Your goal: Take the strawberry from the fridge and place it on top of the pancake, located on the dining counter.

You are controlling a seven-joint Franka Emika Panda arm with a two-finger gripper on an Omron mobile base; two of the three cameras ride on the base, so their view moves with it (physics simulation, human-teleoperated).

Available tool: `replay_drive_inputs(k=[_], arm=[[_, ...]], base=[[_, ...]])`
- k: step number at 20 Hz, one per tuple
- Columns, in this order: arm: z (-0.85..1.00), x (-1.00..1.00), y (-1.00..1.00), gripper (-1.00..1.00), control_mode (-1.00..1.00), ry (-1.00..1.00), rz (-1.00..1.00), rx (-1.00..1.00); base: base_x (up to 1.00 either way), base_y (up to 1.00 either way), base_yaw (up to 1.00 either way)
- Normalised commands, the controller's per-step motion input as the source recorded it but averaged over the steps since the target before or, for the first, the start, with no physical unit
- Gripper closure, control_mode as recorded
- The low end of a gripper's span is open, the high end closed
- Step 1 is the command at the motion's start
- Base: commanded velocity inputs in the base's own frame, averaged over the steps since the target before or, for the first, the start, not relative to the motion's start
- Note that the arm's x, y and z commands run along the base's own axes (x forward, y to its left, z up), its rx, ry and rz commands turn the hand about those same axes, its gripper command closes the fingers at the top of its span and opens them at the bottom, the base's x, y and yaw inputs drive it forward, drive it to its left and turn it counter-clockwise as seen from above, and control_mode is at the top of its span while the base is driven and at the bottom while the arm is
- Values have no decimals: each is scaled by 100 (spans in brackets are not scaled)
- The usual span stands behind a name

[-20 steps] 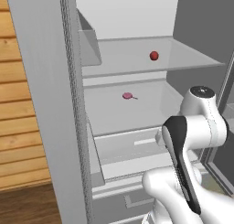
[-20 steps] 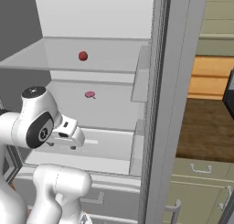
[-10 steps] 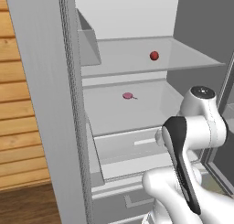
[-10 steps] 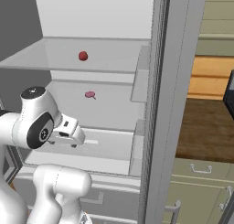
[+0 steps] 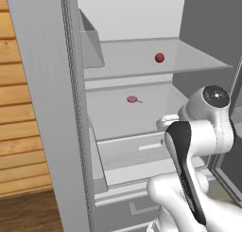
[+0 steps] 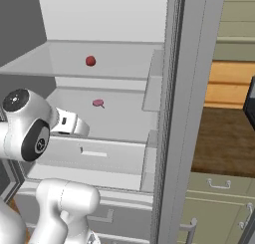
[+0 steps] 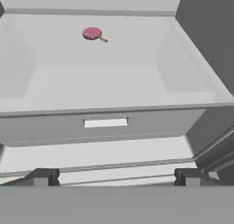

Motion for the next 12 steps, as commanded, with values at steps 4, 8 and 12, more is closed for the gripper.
replay_drive_inputs(k=[4, 8, 12], arm=[[80, 39, 0, -100, -100, -32, 0, 0], [98, 36, -6, -100, -100, -4, 0, 3], [72, 45, -7, -100, -100, -3, 0, 3]], base=[[0, 0, 0], [0, 0, 0], [0, 0, 0]])
